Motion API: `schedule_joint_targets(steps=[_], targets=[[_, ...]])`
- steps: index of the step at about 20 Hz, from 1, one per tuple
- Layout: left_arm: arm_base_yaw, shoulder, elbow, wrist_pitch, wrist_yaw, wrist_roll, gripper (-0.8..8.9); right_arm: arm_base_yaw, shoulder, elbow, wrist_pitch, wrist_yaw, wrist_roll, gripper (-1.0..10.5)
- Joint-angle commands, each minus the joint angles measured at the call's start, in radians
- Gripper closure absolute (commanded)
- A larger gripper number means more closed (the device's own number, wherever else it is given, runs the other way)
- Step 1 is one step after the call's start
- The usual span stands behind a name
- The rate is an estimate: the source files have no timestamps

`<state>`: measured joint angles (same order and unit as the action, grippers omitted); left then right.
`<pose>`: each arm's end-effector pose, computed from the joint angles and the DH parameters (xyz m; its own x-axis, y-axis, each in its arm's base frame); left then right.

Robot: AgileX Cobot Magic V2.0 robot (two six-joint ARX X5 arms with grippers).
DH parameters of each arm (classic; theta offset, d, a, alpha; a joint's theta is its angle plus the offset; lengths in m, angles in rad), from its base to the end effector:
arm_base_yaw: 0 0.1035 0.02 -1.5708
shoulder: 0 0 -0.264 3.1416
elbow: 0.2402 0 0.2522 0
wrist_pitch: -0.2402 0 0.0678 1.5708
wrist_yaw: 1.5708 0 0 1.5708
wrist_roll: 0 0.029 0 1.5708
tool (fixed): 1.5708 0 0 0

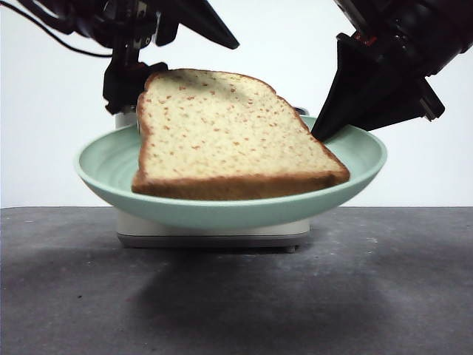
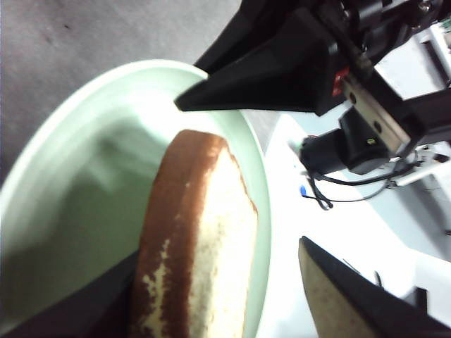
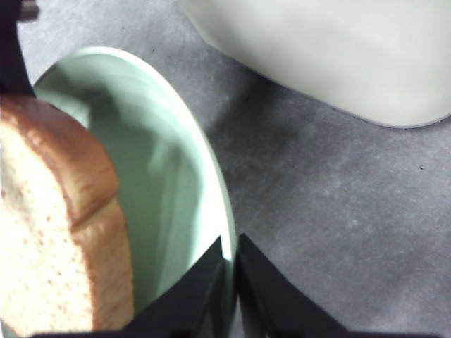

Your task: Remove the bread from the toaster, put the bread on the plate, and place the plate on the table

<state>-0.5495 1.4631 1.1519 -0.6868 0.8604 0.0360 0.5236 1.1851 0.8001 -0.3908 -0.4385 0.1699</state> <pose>0.2360 -0.1703 0.2752 -0.0945 -0.8311 -0.5480 0.7163 0.3255 -0.6172 0.1994 0.1294 0.2458 0.3475 0.6909 -0.6340 -0.6023 0.6826 0.4138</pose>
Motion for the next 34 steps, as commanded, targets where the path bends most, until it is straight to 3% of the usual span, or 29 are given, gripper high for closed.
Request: schedule_joint_targets(steps=[1,4,9,12,20,26,32,34], targets=[[-0.028,0.013,0.085,-0.041,-0.096,0.055,4.87,0.007,0.003,0.011,0.004,-0.007,0.017,9.4],[-0.063,0.013,0.167,-0.113,-0.232,0.103,4.87,0.007,0.003,0.011,-0.005,-0.007,0.017,9.4],[-0.1,0.002,0.263,-0.158,-0.397,0.109,4.88,0.007,0.003,0.011,-0.006,-0.006,0.017,9.4],[-0.096,-0.016,0.347,-0.233,-0.448,0.11,4.89,0.007,0.011,0.011,-0.005,-0.006,0.018,9.4],[-0.083,-0.128,0.538,-0.346,-0.48,0.11,4.9,0.003,0.212,0.011,0.089,0.0,0.026,9.4],[-0.083,-0.228,0.542,-0.348,-0.481,0.107,5.06,-0.006,0.36,0.011,0.205,0.003,0.025,9.4],[-0.083,-0.257,0.542,-0.392,-0.481,0.105,5.06,-0.029,0.397,0.011,0.197,0.055,0.01,9.4],[-0.083,-0.257,0.542,-0.391,-0.481,0.105,5.06,-0.029,0.397,0.011,0.195,0.047,0.01,8.6]])
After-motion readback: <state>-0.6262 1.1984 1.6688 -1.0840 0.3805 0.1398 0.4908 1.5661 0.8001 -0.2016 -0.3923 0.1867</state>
